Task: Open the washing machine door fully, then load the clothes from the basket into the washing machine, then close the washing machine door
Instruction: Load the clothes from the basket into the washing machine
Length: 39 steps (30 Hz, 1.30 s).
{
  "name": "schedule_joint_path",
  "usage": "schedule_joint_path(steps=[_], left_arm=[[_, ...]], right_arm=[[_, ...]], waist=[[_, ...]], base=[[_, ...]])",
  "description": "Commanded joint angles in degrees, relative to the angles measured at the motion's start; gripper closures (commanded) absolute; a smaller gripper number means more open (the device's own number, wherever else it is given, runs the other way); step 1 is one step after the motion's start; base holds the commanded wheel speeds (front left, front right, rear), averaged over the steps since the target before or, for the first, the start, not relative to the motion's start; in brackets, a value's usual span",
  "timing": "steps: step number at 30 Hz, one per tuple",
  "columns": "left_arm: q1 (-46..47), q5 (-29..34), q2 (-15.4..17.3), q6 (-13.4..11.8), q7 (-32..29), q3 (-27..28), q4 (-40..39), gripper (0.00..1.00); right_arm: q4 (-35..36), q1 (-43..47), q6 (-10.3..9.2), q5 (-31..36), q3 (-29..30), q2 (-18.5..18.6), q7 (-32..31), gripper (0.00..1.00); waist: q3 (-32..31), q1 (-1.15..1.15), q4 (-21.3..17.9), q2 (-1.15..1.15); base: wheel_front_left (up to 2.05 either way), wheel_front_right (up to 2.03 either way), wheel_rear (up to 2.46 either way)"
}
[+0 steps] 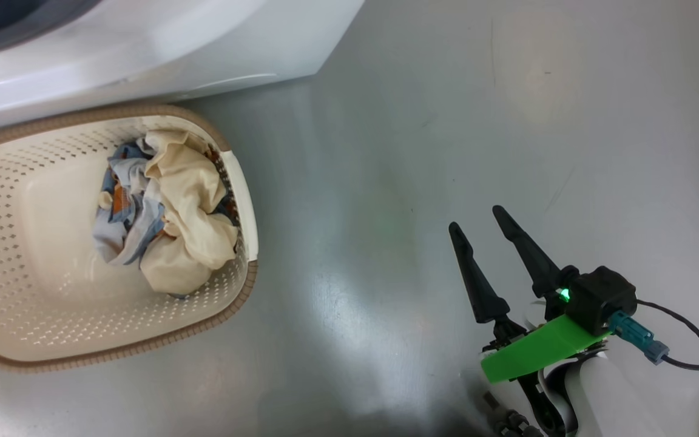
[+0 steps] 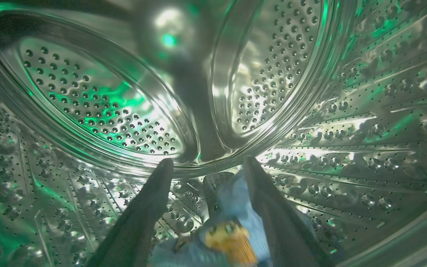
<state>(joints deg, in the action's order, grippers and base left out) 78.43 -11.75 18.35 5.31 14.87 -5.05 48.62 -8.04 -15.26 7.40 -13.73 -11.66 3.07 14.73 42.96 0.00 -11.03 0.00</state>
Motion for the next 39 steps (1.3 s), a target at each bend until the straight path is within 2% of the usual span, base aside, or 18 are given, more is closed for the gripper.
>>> schedule_joint_path(steps=[1,17,25,31,39], left_arm=[[-1.0,0.2,2.2,0.1,0.1,0.5,-0.9,0.00],[-4.5,-1.0,-1.1,0.5,0.1,1.5,5.0,0.00],[-8.5,-1.8,-3.4,0.6,0.1,1.4,7.2,0.00],[-14.1,-2.8,-4.7,0.5,0.1,2.8,4.2,0.00],[-24.2,-3.6,-5.7,0.5,0.1,5.7,-4.1,0.00]], right_arm=[[0.9,0.8,0.09,-0.1,-1.0,-0.2,0.3,0.00],[-0.5,0.5,0.09,0.1,-0.2,-0.2,0.3,0.00],[-1.5,1.2,0.09,0.6,0.6,-0.2,0.3,0.00],[-1.9,2.4,0.09,0.8,1.2,-0.2,0.3,0.00],[-1.8,4.0,0.09,0.7,1.9,-0.2,0.3,0.00]], waist=[[-0.4,0.00,0.3,0.00],[-4.9,0.00,2.3,0.00],[-9.4,0.00,4.3,0.00],[-13.3,0.00,5.8,0.00],[-16.6,0.00,7.5,0.00]], base=[[0.00,0.00,0.00],[0.00,0.00,0.00],[0.00,0.00,0.00],[0.00,0.00,0.00],[0.00,0.00,0.00]])
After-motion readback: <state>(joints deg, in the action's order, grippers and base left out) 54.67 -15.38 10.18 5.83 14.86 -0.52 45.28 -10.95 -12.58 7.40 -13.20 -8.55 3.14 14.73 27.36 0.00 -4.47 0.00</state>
